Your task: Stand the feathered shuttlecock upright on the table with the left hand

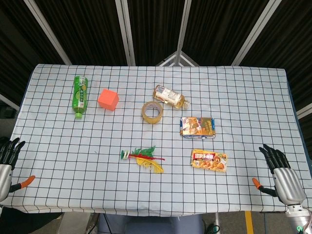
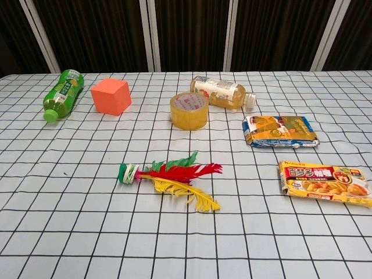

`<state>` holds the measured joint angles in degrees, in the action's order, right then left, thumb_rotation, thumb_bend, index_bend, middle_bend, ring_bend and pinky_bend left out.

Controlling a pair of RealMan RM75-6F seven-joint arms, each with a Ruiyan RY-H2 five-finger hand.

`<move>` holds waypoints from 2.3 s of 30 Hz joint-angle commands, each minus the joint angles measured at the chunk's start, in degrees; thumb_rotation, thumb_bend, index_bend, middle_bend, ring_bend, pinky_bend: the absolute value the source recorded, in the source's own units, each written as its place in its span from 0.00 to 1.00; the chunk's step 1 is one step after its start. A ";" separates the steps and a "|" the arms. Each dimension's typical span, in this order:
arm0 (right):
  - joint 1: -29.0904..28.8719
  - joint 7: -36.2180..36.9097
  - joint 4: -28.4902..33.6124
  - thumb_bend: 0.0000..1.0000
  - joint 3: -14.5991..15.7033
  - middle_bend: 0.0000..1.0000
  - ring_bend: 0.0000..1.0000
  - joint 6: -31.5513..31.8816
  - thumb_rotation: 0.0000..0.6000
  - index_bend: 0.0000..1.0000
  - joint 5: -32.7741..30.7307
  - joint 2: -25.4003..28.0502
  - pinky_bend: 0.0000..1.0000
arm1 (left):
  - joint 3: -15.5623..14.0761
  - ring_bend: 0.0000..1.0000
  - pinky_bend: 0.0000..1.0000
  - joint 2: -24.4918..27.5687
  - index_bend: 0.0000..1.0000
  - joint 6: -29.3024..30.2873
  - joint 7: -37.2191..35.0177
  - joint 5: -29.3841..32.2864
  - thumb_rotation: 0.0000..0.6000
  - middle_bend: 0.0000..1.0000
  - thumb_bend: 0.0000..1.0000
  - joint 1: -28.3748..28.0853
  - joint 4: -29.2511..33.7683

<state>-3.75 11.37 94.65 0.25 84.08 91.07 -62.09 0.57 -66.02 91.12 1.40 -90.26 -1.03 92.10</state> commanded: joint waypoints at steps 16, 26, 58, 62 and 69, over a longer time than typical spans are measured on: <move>-0.05 -0.13 0.11 0.34 0.13 0.00 0.00 -0.33 1.00 0.00 -0.12 -0.05 0.00 | 0.23 0.00 0.00 0.17 0.03 -5.25 3.15 0.76 1.00 0.00 0.16 -2.75 2.01; 0.02 0.58 0.30 0.34 0.22 0.00 0.00 -0.44 1.00 0.00 -0.27 0.22 0.00 | 6.01 0.00 0.00 -5.04 0.27 -17.21 19.49 8.15 1.00 0.02 0.28 -12.35 13.27; -0.07 4.50 0.90 0.34 0.06 0.00 0.00 -0.86 1.00 0.00 -0.84 0.96 0.00 | 16.10 0.00 0.00 -46.88 0.45 -19.91 52.96 36.26 1.00 0.10 0.43 -34.54 -1.81; -0.10 4.67 0.98 0.34 0.01 0.00 0.00 -0.93 1.00 0.00 -0.93 1.02 0.00 | 16.25 0.00 0.00 -48.46 0.45 -20.27 52.76 37.11 1.00 0.10 0.43 -35.66 -3.47; -0.12 5.00 1.00 0.34 -0.02 0.00 0.00 -0.97 1.00 0.00 -0.96 1.12 0.00 | 15.50 0.00 0.00 -50.19 0.46 -20.55 52.24 37.74 1.00 0.10 0.43 -36.76 -4.87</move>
<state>-3.87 16.36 95.65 0.23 83.11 90.11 -60.97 16.13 -116.15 70.58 53.71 -52.54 -37.74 87.29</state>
